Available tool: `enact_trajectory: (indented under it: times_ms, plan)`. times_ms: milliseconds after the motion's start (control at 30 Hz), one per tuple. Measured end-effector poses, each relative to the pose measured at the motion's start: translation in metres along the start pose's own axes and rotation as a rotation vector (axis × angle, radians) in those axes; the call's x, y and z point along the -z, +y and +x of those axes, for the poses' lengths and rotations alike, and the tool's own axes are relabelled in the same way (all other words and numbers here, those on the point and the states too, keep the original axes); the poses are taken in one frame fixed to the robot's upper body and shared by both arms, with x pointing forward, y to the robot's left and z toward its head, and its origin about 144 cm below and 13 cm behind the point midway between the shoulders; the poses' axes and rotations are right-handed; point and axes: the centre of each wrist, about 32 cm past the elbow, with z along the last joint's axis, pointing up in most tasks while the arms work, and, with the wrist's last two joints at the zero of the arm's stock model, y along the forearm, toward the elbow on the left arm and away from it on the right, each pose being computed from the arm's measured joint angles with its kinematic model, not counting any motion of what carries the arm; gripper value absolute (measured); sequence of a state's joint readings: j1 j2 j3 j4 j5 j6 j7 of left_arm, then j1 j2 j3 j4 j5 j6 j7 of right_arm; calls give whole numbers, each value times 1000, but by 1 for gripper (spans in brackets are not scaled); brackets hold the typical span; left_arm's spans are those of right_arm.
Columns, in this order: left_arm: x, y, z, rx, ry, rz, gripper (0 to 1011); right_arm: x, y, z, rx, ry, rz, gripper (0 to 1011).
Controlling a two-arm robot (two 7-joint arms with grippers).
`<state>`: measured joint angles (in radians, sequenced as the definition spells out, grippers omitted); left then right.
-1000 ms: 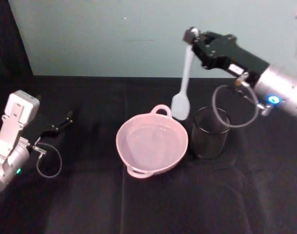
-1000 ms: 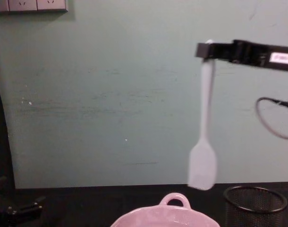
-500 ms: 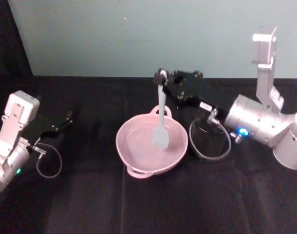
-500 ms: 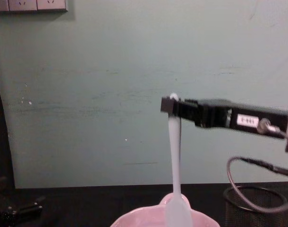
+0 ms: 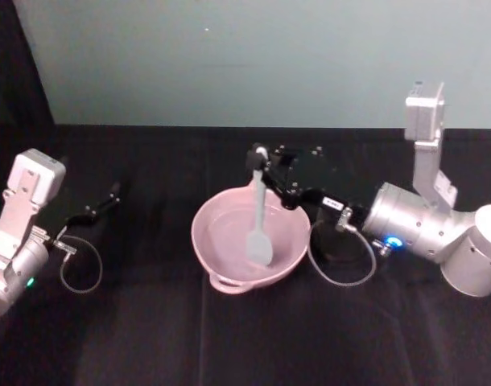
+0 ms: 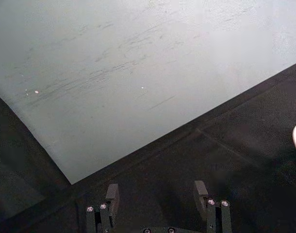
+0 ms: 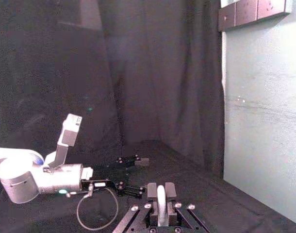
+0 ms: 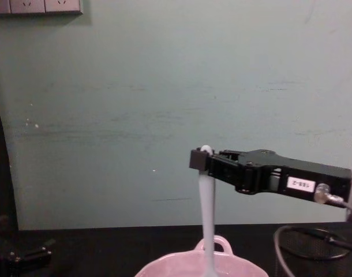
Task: Use the one hand to pick up the spoon and stir the clear water in the bowl.
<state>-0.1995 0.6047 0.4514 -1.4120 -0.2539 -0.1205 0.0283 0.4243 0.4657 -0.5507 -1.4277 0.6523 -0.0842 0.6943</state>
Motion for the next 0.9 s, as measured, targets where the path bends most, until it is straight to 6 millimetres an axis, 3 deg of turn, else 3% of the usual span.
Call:
enact_trajectory:
  times_ms: [467,700,900]
  plan:
    - [0,0,0,0,0,0,1011,11,43,25,-16,53,37,107]
    - [0,0,0,0,0,0,1011,12,50,42,28,39,39,107]
    - [0,0,0,0,0,0,1011,10,44,53,82,19,29,107]
